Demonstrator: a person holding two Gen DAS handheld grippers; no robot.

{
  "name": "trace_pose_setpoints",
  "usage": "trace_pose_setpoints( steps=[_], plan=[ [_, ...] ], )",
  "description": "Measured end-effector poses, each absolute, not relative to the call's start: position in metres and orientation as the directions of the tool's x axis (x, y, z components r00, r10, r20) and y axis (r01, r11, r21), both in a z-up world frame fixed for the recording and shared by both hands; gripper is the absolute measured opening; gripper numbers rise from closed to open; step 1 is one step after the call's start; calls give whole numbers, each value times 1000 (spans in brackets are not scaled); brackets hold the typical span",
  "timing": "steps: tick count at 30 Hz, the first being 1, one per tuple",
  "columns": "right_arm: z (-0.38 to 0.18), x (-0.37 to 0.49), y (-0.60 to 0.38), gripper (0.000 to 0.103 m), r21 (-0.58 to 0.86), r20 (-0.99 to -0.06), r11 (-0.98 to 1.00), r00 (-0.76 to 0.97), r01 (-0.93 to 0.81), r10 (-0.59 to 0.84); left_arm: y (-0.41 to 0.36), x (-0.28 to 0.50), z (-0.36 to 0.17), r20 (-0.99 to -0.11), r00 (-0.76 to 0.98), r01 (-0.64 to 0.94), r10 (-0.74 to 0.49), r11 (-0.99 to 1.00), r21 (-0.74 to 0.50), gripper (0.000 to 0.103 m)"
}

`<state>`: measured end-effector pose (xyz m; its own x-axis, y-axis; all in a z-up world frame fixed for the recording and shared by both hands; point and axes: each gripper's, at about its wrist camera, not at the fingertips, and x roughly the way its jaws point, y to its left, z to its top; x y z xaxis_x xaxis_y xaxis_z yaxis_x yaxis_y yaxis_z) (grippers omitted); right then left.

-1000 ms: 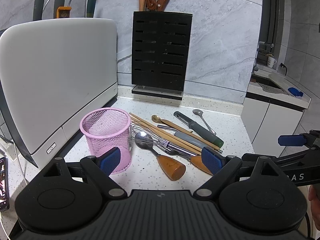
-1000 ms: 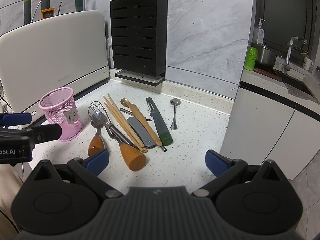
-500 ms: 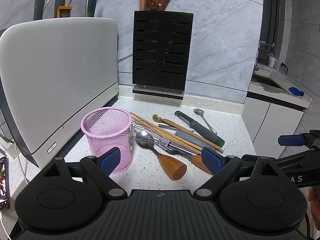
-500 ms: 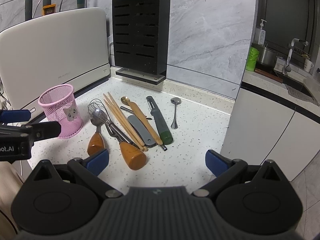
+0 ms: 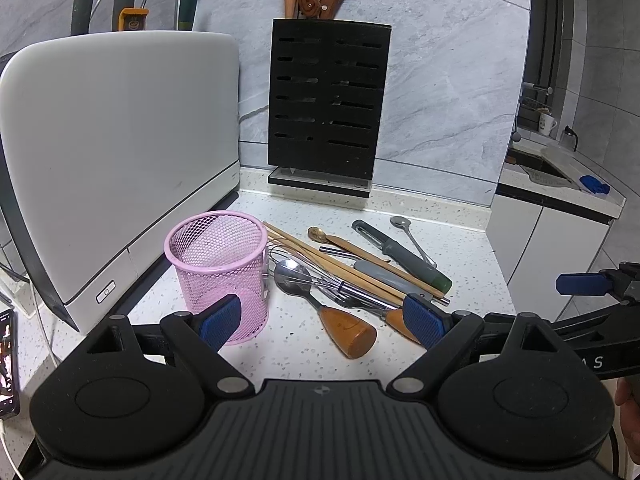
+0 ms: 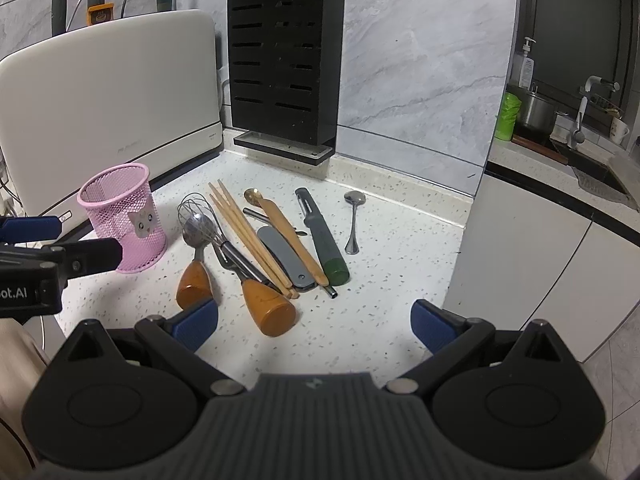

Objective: Organize utensils

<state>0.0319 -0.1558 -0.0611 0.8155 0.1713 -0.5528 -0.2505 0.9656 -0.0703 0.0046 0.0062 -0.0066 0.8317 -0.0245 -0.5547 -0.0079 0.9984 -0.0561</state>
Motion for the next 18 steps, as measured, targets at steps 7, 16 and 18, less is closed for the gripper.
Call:
trace_pose_setpoints(
  steps=[7,16,18],
  plan=[
    [-62,34,-155,100,-71,-558,965,812,-254,173,7,5,-6,-557,830,-11,-23,998,-58,103],
    [-63,33,-155,100,-71,-562,964,809,-256,173,7,5,-6,-556,831,-12,-24,998,-61,103],
    [-63,33,-155,100,-72,-563,964,808,-257,173,7,5,-6,-557,830,-13,-24,998,-61,103]
  ],
)
